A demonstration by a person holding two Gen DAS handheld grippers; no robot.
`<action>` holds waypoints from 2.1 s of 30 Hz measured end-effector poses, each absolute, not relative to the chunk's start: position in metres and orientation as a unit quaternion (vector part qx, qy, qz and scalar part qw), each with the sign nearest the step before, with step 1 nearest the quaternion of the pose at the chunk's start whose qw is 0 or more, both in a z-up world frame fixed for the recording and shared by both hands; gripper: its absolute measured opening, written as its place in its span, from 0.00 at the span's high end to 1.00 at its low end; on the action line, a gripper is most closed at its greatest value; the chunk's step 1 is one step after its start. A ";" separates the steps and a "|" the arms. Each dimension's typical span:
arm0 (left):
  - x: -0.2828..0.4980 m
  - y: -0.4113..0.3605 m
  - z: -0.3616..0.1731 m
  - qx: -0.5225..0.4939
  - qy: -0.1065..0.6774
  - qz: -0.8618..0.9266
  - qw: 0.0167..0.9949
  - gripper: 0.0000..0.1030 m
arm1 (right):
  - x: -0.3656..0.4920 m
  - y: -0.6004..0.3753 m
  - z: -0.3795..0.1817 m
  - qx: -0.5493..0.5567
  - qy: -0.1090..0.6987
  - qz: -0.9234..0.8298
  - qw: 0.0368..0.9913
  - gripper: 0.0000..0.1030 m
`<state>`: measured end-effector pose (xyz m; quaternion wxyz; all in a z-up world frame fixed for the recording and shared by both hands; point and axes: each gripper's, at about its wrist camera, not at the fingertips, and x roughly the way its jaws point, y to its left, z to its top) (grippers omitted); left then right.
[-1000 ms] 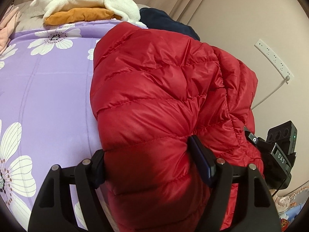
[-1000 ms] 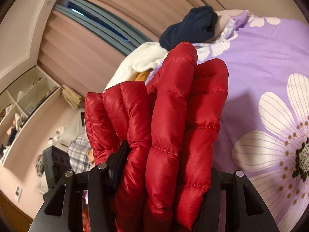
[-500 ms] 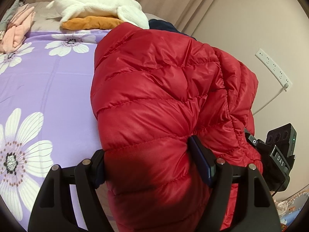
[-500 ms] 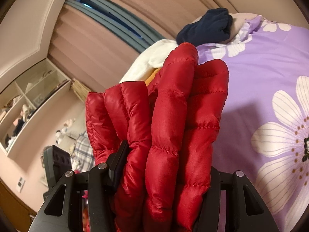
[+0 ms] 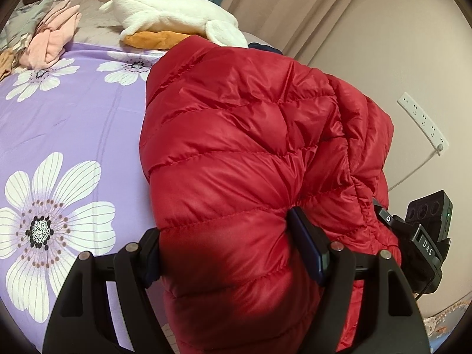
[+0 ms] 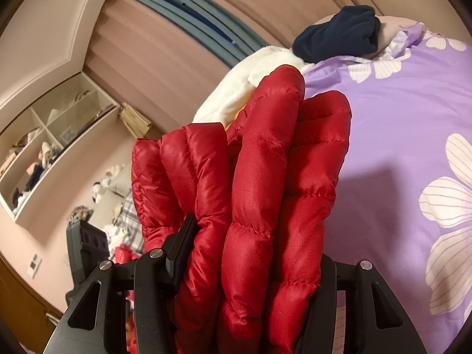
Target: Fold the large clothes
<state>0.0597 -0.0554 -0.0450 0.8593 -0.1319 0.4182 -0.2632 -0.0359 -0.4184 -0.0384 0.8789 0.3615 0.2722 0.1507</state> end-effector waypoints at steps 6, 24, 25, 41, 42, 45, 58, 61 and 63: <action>0.062 -0.052 -0.045 -0.139 0.419 -0.257 0.860 0.27 | -0.028 -0.420 -0.039 0.356 0.279 0.161 0.877 0.48; 0.049 -0.042 -0.039 -0.154 0.412 -0.235 0.867 0.27 | -0.003 -0.406 -0.038 0.342 0.295 0.190 0.872 0.48; 0.048 -0.042 -0.039 -0.155 0.412 -0.235 0.867 0.27 | -0.002 -0.406 -0.038 0.341 0.296 0.191 0.872 0.48; 0.045 -0.042 -0.036 -0.159 0.420 -0.222 0.866 0.27 | 0.007 -0.400 -0.040 0.341 0.311 0.197 0.865 0.48; 0.044 -0.042 -0.036 -0.159 0.421 -0.220 0.865 0.27 | 0.008 -0.399 -0.040 0.341 0.312 0.198 0.864 0.48; 0.042 -0.043 -0.035 -0.160 0.422 -0.217 0.866 0.27 | 0.011 -0.398 -0.040 0.341 0.315 0.199 0.863 0.48; 0.048 -0.052 -0.033 -0.160 0.429 -0.211 0.864 0.27 | 0.014 -0.396 -0.039 0.343 0.320 0.195 0.861 0.48; 0.051 -0.054 -0.033 -0.158 0.431 -0.210 0.863 0.27 | 0.016 -0.394 -0.040 0.345 0.322 0.193 0.860 0.48; 0.054 -0.055 -0.033 -0.157 0.432 -0.210 0.863 0.27 | 0.017 -0.394 -0.039 0.346 0.323 0.193 0.860 0.48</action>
